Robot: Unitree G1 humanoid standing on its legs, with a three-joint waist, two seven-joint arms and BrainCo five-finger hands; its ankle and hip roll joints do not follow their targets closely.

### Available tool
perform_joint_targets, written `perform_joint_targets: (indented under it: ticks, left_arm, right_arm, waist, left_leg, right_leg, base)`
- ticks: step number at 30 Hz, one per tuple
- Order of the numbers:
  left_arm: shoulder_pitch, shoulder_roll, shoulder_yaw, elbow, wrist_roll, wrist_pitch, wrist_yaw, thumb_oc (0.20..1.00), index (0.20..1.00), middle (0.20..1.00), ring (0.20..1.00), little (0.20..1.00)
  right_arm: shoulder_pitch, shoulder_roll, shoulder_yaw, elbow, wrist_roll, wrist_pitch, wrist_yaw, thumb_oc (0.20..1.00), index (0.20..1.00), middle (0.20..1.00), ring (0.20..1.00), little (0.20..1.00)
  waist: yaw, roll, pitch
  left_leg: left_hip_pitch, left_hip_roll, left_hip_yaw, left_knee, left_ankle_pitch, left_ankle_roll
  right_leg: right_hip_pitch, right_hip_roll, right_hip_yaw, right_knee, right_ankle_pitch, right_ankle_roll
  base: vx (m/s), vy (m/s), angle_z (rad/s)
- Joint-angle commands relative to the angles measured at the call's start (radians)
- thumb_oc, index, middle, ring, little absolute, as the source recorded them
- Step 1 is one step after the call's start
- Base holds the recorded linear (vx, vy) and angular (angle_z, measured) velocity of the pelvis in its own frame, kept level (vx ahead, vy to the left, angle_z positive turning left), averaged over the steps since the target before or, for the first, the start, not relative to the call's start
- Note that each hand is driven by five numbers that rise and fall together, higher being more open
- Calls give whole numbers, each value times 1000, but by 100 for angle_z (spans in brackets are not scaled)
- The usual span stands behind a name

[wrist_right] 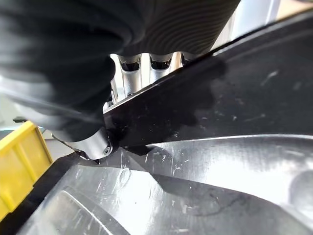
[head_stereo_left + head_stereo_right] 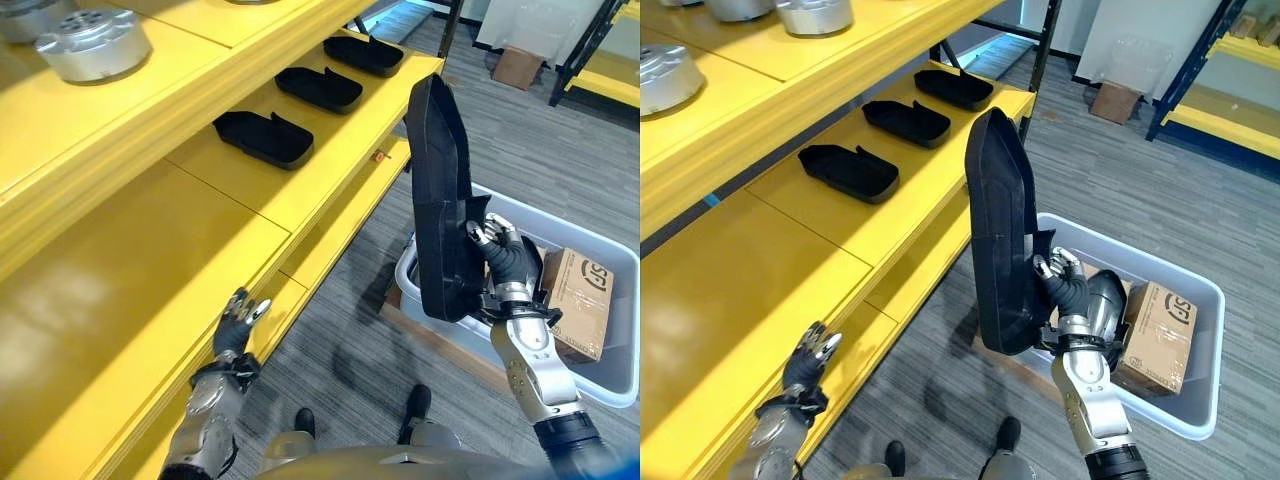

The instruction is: Move parts from the plastic box to the shelf.

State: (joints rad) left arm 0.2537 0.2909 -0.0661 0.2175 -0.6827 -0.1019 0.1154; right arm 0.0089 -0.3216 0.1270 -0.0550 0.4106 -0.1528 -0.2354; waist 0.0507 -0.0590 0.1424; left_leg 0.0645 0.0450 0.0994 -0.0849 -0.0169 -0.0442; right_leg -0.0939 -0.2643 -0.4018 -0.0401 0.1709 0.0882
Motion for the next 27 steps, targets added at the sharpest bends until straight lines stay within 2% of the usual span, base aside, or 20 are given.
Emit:
perform_joint_targets:
  ticks: [1, 5, 6, 7, 8, 10, 13, 14, 15, 16, 17, 18, 19, 20, 21, 24, 25, 27]
  left_arm:
    - [-15, -2, 1, -65, 23, -28, -14, 1000, 1000, 1000, 1000, 1000]
    - [-20, 3, 12, -64, 24, -27, -10, 1000, 1000, 1000, 1000, 1000]
    - [-20, 3, 12, -64, 24, -27, -10, 1000, 1000, 1000, 1000, 1000]
    - [-32, 9, 12, -67, 21, -32, -3, 1000, 1000, 1000, 1000, 1000]
    - [-43, 14, 12, -65, 21, -34, 0, 1000, 1000, 1000, 1000, 1000]
    - [-53, 20, 10, -69, 27, -38, 0, 1000, 1000, 1000, 1000, 1000]
    - [-64, 32, 9, -67, 38, -40, 3, 1000, 1000, 1000, 1000, 1000]
    - [-69, 40, 8, -65, 45, -41, 4, 1000, 1000, 1000, 1000, 1000]
    - [-95, 55, -5, -52, 46, -50, 9, 1000, 1000, 1000, 1000, 1000]
    - [-96, 55, -5, -51, 46, -50, 9, 1000, 1000, 1000, 1000, 1000]
    - [-105, 58, -13, -56, 55, -53, 7, 1000, 1000, 1000, 1000, 1000]
    - [-109, 58, -13, -60, 57, -56, 9, 1000, 1000, 1000, 1000, 1000]
    - [-108, 57, -13, -60, 57, -56, 9, 1000, 1000, 1000, 1000, 1000]
    - [-116, 57, -11, -65, 54, -60, 17, 1000, 1000, 1000, 1000, 1000]
    - [-119, 56, -10, -69, 53, -63, 21, 1000, 1000, 1000, 1000, 1000]
    - [-120, 50, -13, -67, 42, -61, 29, 1000, 1000, 1000, 1000, 1000]
    - [-105, 34, -9, -71, 40, -60, 25, 1000, 1000, 1000, 1000, 1000]
    - [-101, 23, -13, -69, 36, -57, 26, 1000, 1000, 1000, 1000, 1000]
  right_arm:
    - [-70, -42, -38, -66, 28, -54, 27, 200, 200, 200, 200, 200]
    - [-106, -43, -23, -49, 20, -51, 27, 200, 200, 200, 200, 200]
    - [-106, -43, -23, -49, 20, -51, 27, 200, 200, 200, 200, 200]
    - [-149, -38, 0, -37, 14, -52, 22, 200, 200, 200, 200, 200]
    - [-169, -34, 11, -24, 10, -51, 15, 200, 200, 200, 200, 200]
    - [-184, -30, 19, -18, 2, -48, 17, 200, 200, 200, 200, 200]
    - [-187, -19, 26, -5, 3, -47, 16, 200, 200, 200, 200, 200]
    - [-187, -16, 30, 1, 4, -46, 18, 200, 200, 200, 200, 200]
    - [-193, -19, 39, 2, 4, -43, 23, 200, 200, 200, 200, 200]
    - [-194, -19, 39, 2, 4, -43, 23, 200, 200, 200, 200, 200]
    - [-190, -24, 51, -1, 14, -43, 32, 200, 200, 200, 200, 200]
    - [-191, -24, 57, 1, 19, -42, 33, 200, 200, 200, 200, 200]
    - [-191, -24, 57, 1, 19, -42, 33, 200, 200, 200, 200, 200]
    - [-206, -24, 71, 7, 32, -40, 37, 200, 200, 200, 200, 200]
    - [-211, -22, 76, 10, 35, -37, 39, 200, 200, 200, 200, 200]
    - [-201, -22, 80, 8, 40, -28, 42, 200, 200, 200, 200, 200]
    - [-175, -26, 75, 3, 44, -21, 56, 200, 200, 200, 200, 200]
    - [-172, -28, 74, 10, 48, -20, 58, 200, 200, 200, 200, 200]
  waist:
    - [12, 13, 6]
    - [54, -20, 28]
    - [54, -20, 28]
    - [79, -38, 41]
    - [89, -42, 45]
    - [100, -46, 49]
    - [103, -38, 42]
    - [94, -31, 39]
    - [49, -13, 41]
    - [50, -14, 37]
    - [19, 9, 38]
    - [7, 14, 35]
    - [7, 15, 36]
    - [-7, 19, 45]
    - [-12, 16, 53]
    - [-22, 1, 64]
    - [-14, -10, 52]
    - [-14, -14, 43]
  left_leg:
    - [-77, 39, -52, 20, -33, 24]
    - [-142, -2, -94, 65, -45, 38]
    - [-142, -2, -94, 65, -45, 38]
    - [-190, -36, -123, 122, -66, 53]
    - [-202, -51, -130, 142, -76, 58]
    - [-215, -80, -149, 167, -91, 73]
    - [-205, -95, -167, 160, -95, 90]
    - [-193, -101, -178, 150, -93, 100]
    - [-172, -109, -222, 123, -73, 111]
    - [-176, -110, -220, 121, -70, 111]
    - [-136, -108, -253, 90, -58, 112]
    - [-128, -108, -268, 77, -49, 112]
    - [-123, -106, -268, 74, -50, 111]
    - [-106, -112, -299, 71, -46, 109]
    - [-97, -114, -308, 73, -48, 108]
    - [-81, -120, -341, 84, -55, 98]
    - [-69, -116, -344, 82, -61, 92]
    - [-57, -102, -351, 67, -56, 83]
  right_leg:
    - [95, -11, -3, 43, -111, 58]
    - [101, -36, -32, 9, -56, 79]
    - [101, -36, -32, 9, -56, 79]
    - [103, -63, -40, 6, -25, 91]
    - [104, -75, -43, 12, -15, 96]
    - [106, -97, -42, 28, 1, 102]
    - [99, -109, -23, 84, -18, 90]
    - [87, -103, 16, 122, -18, 78]
    - [14, -8, 215, 191, -50, 43]
    - [8, -8, 218, 192, -49, 42]
    - [-31, 94, 344, 202, -129, 18]
    - [-57, 128, 385, 184, -149, 11]
    - [-55, 130, 385, 187, -152, 9]
    - [-97, 161, 452, 163, -143, 17]
    - [-113, 173, 474, 142, -134, 23]
    - [-107, 192, 512, 124, -128, 33]
    - [-71, 172, 483, 115, -142, 29]
    - [-53, 183, 485, 113, -146, 25]
  base:
    - [-15, 86, 13]
    - [-43, 102, 39]
    - [-68, 193, 47]
    - [-38, 200, 54]
    - [-27, 279, 59]
    - [24, 210, 36]
    - [53, 170, 28]
    - [85, 184, 32]
    - [82, 184, 42]
    - [145, 208, 66]
    - [125, 99, 84]
    - [132, 93, 65]
    - [97, -17, 43]
    - [90, -51, 29]
    - [87, -47, 44]
    - [69, -125, 48]
    - [126, -237, 37]
    - [103, -213, 78]
